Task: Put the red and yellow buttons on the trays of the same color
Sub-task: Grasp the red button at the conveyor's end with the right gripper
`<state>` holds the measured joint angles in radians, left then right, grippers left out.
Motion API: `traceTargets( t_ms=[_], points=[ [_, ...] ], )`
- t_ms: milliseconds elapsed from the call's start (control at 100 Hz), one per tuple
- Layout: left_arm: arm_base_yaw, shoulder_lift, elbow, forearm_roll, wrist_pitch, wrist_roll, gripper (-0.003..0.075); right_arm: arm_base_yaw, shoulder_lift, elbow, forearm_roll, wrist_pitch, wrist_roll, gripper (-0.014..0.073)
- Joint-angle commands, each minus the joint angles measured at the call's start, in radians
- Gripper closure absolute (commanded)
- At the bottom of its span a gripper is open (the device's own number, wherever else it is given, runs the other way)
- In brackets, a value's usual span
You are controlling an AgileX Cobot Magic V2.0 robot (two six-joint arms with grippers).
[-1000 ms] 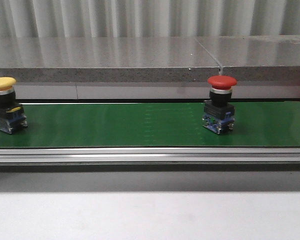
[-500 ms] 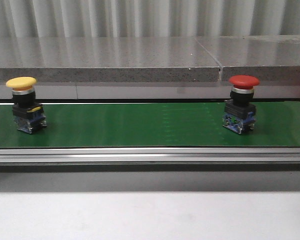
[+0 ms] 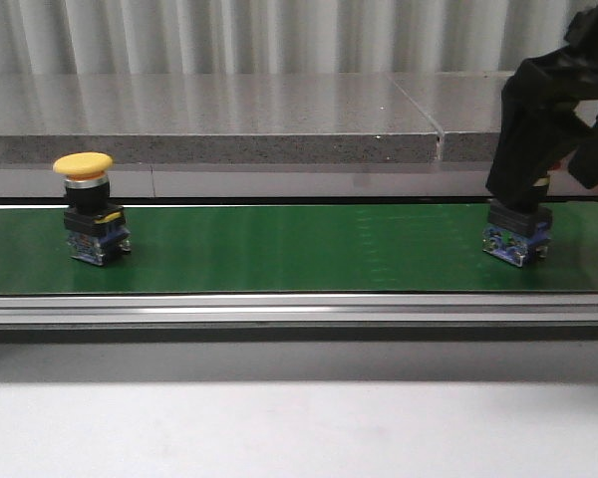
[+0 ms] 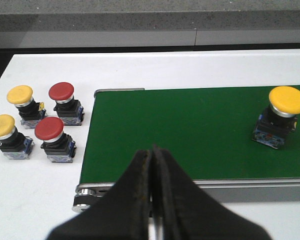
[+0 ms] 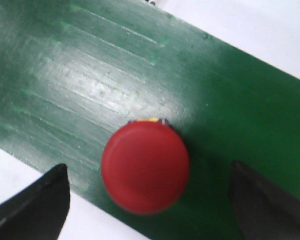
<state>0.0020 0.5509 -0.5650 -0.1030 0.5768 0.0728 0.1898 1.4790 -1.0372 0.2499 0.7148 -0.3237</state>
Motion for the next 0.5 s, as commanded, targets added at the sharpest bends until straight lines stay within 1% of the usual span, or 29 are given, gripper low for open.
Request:
traceTargets(
  t_ms=[0, 60, 110, 150, 160, 180, 230, 300, 370, 490],
  points=[
    [-0.006, 0.0, -0.027, -0.004, -0.064, 0.0, 0.074, 0.0, 0.008, -0.057, 0.011, -0.04, -0.013, -0.0036],
    [-0.006, 0.0, -0.027, -0.004, -0.064, 0.0, 0.074, 0.0, 0.028, -0.066, 0.008, -0.04, -0.013, 0.0004],
    [-0.006, 0.0, -0.027, -0.004, -0.064, 0.0, 0.074, 0.0, 0.037, -0.069, 0.008, -0.037, -0.012, 0.0086],
    [-0.006, 0.0, -0.027, -0.004, -0.064, 0.0, 0.074, 0.0, 0.038, -0.069, 0.007, -0.033, -0.012, 0.0188],
    [-0.006, 0.0, -0.027, -0.004, -0.064, 0.0, 0.074, 0.0, 0.038, -0.069, 0.007, -0.031, -0.012, 0.0226],
    [-0.006, 0.0, -0.027, -0.004, -0.064, 0.0, 0.074, -0.001, 0.038, -0.069, 0.007, -0.027, -0.012, 0.0266],
    [-0.006, 0.0, -0.027, -0.004, -0.064, 0.0, 0.074, -0.004, 0.037, -0.077, 0.007, -0.013, -0.012, 0.0426],
    [-0.006, 0.0, -0.027, -0.004, -0.064, 0.0, 0.074, -0.016, 0.037, -0.104, 0.006, 0.027, -0.012, 0.0582],
    [-0.006, 0.0, -0.027, -0.004, -0.064, 0.0, 0.074, -0.035, 0.037, -0.146, 0.005, 0.077, -0.012, 0.0657],
    [-0.006, 0.0, -0.027, -0.004, -0.064, 0.0, 0.074, -0.097, 0.037, -0.234, -0.021, 0.144, -0.012, 0.0659]
  ],
)
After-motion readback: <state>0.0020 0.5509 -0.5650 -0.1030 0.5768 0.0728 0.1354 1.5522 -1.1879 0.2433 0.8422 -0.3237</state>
